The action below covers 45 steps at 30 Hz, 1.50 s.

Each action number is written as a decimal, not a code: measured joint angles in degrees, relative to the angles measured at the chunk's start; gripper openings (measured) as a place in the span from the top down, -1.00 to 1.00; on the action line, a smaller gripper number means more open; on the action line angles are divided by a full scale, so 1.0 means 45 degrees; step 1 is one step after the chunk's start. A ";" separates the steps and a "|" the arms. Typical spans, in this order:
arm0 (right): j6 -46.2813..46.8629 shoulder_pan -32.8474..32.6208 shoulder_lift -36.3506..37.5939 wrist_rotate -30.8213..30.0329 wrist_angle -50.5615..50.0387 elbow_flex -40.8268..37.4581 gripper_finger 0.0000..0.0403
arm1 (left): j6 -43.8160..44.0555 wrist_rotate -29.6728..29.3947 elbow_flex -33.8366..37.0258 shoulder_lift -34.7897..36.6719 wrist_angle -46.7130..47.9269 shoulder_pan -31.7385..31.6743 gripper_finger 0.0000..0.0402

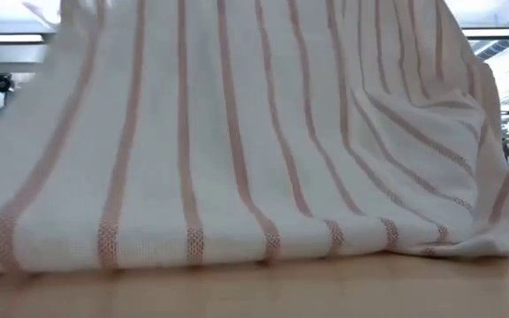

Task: Fold towel
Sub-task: Fold the white striped towel

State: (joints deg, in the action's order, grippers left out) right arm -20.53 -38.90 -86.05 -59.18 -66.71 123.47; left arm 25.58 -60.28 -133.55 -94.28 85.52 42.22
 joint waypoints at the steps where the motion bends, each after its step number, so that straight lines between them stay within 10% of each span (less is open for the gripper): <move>1: -0.0005 -0.0023 -0.0164 -0.0018 -0.0249 0.0293 1.00 | -0.0277 -0.0432 0.0004 0.0053 0.0001 0.0000 1.00; 18: -0.5134 0.0029 -0.0764 -0.4286 0.2298 0.2100 1.00 | -1.1228 -0.4427 -0.0288 0.0175 -0.7226 -0.0359 1.00; 31: -0.1601 -0.2316 -0.0828 -0.4237 0.0130 0.2065 1.00 | -1.0796 -0.5740 -0.0089 0.0043 -0.7586 0.0904 1.00; 45: 0.9047 -0.3694 -0.0740 0.3721 -0.3837 0.1905 1.00 | -0.6544 -0.4487 -0.0094 -0.2102 -0.8871 0.2812 1.00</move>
State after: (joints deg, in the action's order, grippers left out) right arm 20.18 -55.53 -89.38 -42.44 -83.98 132.05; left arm -3.86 -80.47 -133.97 -103.74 45.60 54.87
